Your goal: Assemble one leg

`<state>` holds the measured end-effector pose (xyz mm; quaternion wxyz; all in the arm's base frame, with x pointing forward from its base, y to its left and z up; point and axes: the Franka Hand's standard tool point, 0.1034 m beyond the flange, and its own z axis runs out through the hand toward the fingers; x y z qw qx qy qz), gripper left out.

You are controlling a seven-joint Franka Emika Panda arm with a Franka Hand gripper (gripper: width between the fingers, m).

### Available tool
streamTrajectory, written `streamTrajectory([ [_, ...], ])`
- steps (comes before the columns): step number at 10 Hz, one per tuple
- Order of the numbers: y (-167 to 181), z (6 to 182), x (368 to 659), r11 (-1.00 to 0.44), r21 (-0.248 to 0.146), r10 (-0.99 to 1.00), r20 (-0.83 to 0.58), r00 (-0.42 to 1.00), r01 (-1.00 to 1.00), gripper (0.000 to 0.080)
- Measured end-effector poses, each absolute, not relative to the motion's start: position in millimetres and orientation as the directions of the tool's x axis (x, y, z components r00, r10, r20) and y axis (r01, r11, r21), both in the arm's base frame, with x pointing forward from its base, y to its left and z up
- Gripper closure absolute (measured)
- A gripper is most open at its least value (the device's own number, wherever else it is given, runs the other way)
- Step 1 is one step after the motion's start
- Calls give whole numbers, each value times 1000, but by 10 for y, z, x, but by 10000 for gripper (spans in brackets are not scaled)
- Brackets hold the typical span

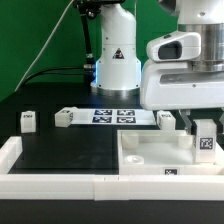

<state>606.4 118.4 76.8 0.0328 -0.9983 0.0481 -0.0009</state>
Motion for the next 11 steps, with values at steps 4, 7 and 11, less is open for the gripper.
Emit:
streamTrajectory([
  [4,1158,756,6084,-767,-62,-638,-39,769,-639,508],
  [7,1138,751,6113,-449,-67,-889,-64,453,-891,508],
  [11,1130,753,6114,-215,-50,-972,-88,219,-975,500],
])
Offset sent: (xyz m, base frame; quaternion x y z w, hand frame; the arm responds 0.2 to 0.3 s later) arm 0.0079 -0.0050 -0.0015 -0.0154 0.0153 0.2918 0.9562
